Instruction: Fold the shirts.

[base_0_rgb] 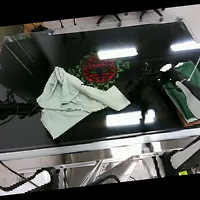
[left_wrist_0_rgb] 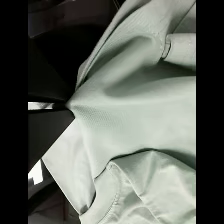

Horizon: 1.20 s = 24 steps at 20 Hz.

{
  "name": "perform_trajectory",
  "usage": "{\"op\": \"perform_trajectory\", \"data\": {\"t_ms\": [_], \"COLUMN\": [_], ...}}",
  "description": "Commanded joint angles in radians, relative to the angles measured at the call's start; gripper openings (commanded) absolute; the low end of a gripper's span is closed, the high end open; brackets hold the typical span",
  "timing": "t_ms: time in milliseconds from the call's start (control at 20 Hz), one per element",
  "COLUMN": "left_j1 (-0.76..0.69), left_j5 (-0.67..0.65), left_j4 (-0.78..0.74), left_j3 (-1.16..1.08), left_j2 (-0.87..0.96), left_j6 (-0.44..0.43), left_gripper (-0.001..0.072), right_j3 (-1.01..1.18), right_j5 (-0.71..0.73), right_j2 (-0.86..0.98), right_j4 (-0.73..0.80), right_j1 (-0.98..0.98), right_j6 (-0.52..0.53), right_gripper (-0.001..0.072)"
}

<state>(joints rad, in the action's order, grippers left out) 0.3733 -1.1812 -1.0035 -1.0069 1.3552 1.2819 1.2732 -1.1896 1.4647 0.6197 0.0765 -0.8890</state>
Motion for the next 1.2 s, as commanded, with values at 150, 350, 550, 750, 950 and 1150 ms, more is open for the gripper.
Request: {"op": "perform_trajectory", "data": {"t_ms": [150, 350, 550, 750, 950, 1150], "left_j1": [0.000, -0.001, 0.000, 0.035, 0.129, 0.243], "left_j5": [0.000, -0.026, -0.095, -0.213, -0.186, -0.216], "left_j4": [0.000, 0.030, 0.283, 0.539, 0.568, 0.500], "left_j3": [-0.002, -0.003, -0.035, -0.316, -0.635, -0.748], "left_j2": [0.001, 0.000, -0.122, -0.316, -0.491, -0.600], "left_j6": [-0.003, -0.004, -0.074, -0.077, -0.058, -0.057], "left_gripper": [0.0013, 0.0012, 0.0012, 0.0012, 0.0012, 0.0012], "right_j3": [0.000, 0.001, 0.066, 0.349, 0.557, 0.577], "right_j5": [-0.039, -0.165, -0.305, -0.243, -0.014, 0.180], "right_j2": [0.080, 0.078, -0.048, -0.312, -0.619, -0.880], "right_j4": [0.005, -0.051, -0.361, -0.579, -0.494, -0.207], "right_j1": [-0.102, -0.156, -0.141, -0.017, 0.162, 0.322], "right_j6": [-0.009, 0.022, 0.057, 0.091, 0.097, 0.088], "right_gripper": [0.0527, 0.0126, 0.0018, 0.0017, 0.0017, 0.0016]}}
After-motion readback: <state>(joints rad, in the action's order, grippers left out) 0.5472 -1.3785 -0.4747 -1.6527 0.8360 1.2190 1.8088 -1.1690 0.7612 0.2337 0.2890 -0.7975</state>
